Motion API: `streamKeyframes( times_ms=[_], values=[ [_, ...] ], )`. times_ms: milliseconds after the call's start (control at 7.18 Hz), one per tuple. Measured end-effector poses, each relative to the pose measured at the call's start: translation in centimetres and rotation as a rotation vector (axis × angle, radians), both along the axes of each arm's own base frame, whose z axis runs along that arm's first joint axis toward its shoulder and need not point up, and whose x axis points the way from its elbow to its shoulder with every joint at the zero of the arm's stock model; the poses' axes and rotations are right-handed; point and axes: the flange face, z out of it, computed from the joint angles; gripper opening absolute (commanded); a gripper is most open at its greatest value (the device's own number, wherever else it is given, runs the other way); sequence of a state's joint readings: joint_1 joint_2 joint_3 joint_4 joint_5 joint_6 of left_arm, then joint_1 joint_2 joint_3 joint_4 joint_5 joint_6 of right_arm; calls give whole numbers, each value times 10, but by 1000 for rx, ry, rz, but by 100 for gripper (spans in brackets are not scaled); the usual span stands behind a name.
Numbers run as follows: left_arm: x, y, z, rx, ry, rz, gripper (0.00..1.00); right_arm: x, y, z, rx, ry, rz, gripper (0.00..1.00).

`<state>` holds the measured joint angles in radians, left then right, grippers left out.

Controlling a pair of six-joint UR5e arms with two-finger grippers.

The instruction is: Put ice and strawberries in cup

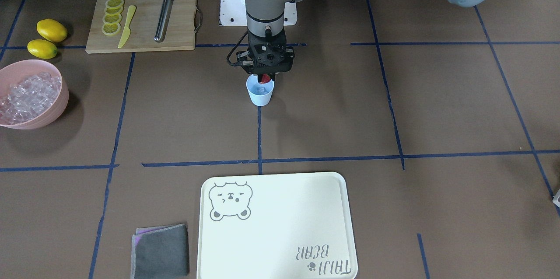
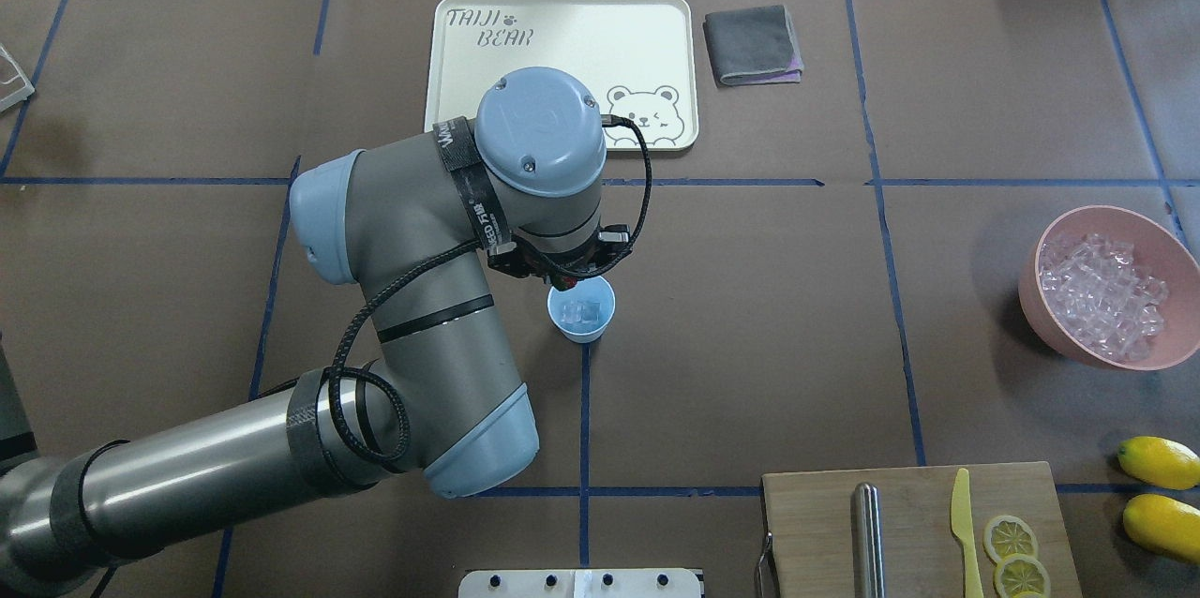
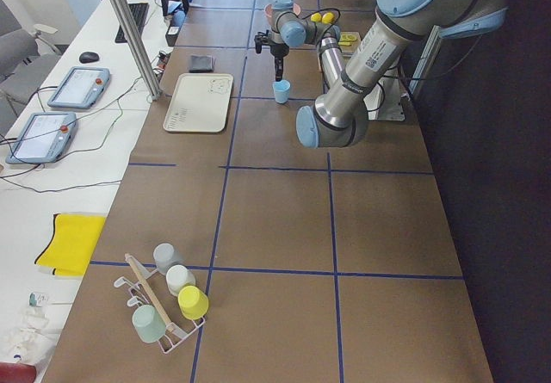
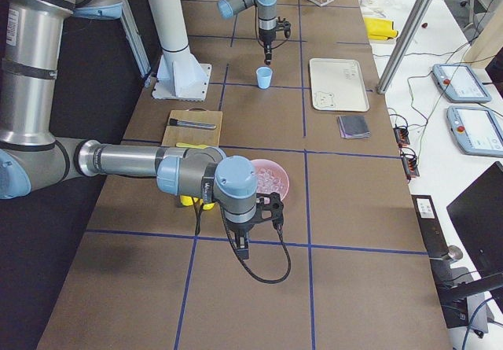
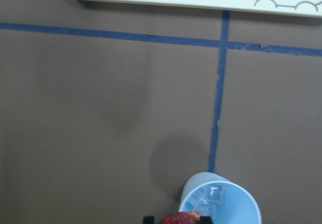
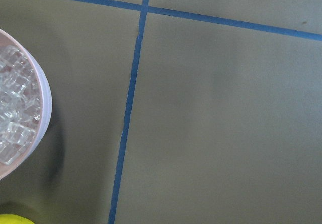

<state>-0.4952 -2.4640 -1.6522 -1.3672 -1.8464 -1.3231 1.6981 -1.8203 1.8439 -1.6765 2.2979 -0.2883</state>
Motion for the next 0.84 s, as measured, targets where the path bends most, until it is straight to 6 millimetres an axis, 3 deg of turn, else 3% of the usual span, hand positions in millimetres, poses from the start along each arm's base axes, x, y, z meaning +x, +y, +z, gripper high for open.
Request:
streamKeyframes(
  times_ms=[557, 696, 835],
  values=[
    [-3, 2, 11, 23, -13, 26, 100, 0, 1, 4, -9, -3, 0, 100],
    [-12, 4, 26, 57, -25, 63, 100, -1, 1, 7, -13, -6, -1, 100],
    [-34, 7, 46, 102, -32, 99, 100, -1, 0, 8, -15, -8, -2, 100]
  ],
)
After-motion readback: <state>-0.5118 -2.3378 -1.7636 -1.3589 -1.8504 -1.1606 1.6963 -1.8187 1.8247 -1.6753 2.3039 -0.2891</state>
